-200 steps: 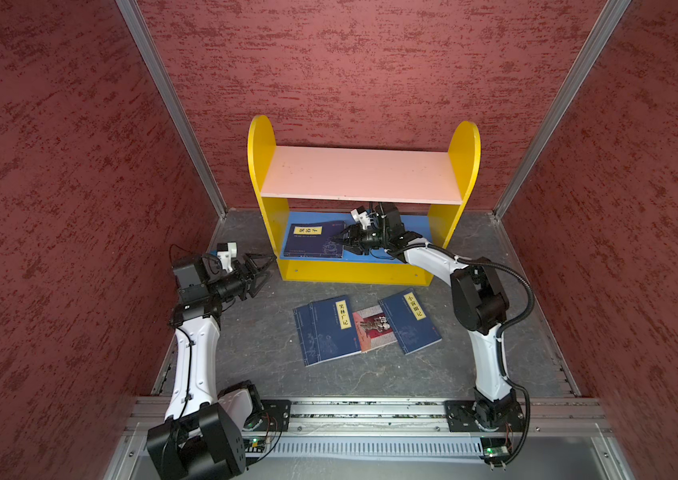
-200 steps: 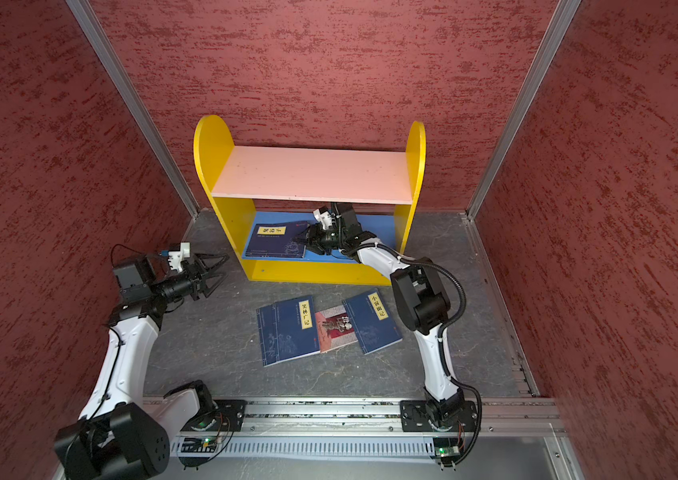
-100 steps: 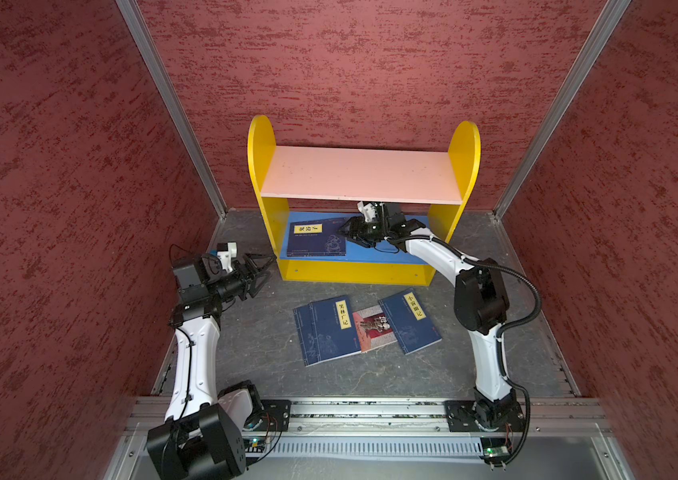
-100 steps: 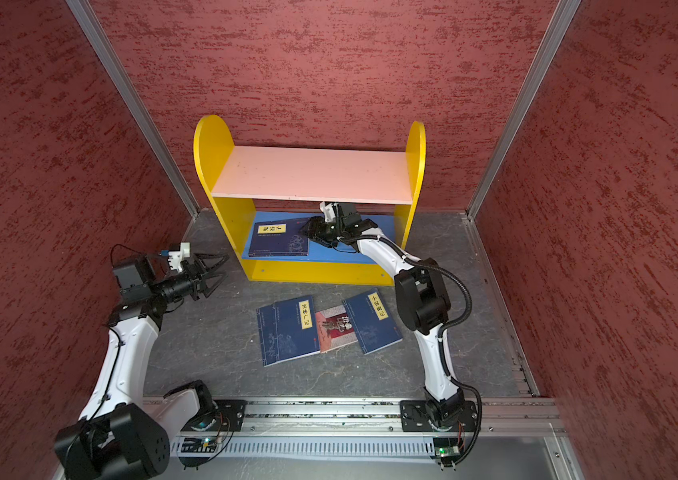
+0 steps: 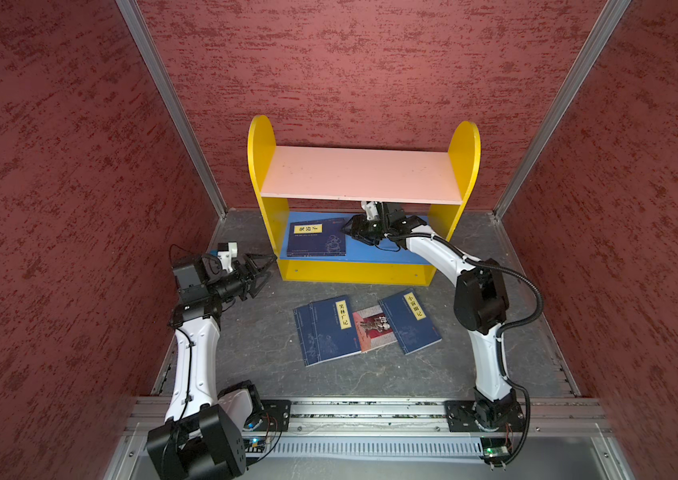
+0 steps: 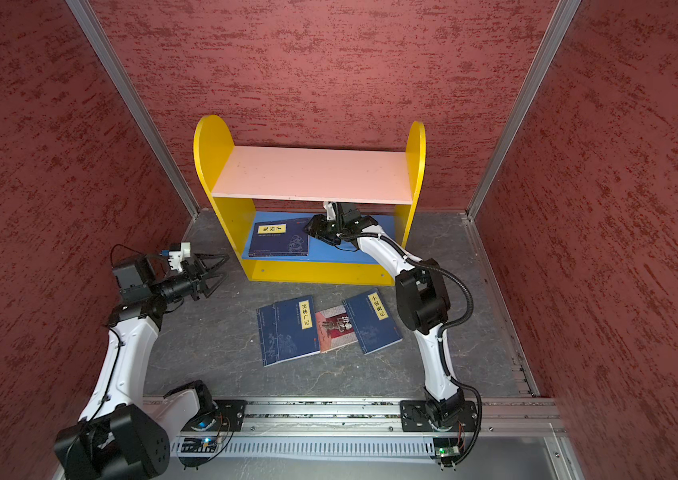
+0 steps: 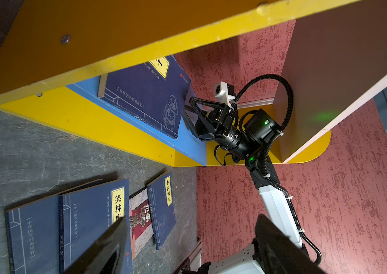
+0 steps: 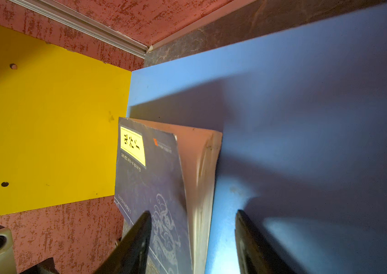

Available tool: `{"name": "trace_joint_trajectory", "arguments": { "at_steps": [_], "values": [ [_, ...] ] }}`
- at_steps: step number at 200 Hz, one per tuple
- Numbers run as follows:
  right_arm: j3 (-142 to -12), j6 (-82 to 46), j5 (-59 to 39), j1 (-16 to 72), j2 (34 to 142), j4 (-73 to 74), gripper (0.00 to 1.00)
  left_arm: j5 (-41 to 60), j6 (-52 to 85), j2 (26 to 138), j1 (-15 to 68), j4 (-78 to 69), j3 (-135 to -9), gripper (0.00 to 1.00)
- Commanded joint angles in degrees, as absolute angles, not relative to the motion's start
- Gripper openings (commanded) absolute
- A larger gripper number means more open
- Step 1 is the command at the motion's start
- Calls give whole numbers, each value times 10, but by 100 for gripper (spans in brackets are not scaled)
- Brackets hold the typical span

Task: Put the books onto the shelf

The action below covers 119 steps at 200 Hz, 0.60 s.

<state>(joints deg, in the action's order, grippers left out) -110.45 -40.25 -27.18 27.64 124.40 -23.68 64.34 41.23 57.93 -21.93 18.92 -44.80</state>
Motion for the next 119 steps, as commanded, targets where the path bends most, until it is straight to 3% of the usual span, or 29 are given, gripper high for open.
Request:
{"name": "trace_joint_trajectory", "arguments": {
  "at_steps": [1,61,119],
  "values": [
    [-1143,-390,-265,280,1269,-260,54,651,399,569,-226,195,-445,85],
    [-1184,-378,-266,293,1296,-285,39,657,395,567,-232,200,-445,85],
    [-1188,-386,-274,304,1298,-281,38,661,393,568,-238,202,-442,85]
  ]
}}
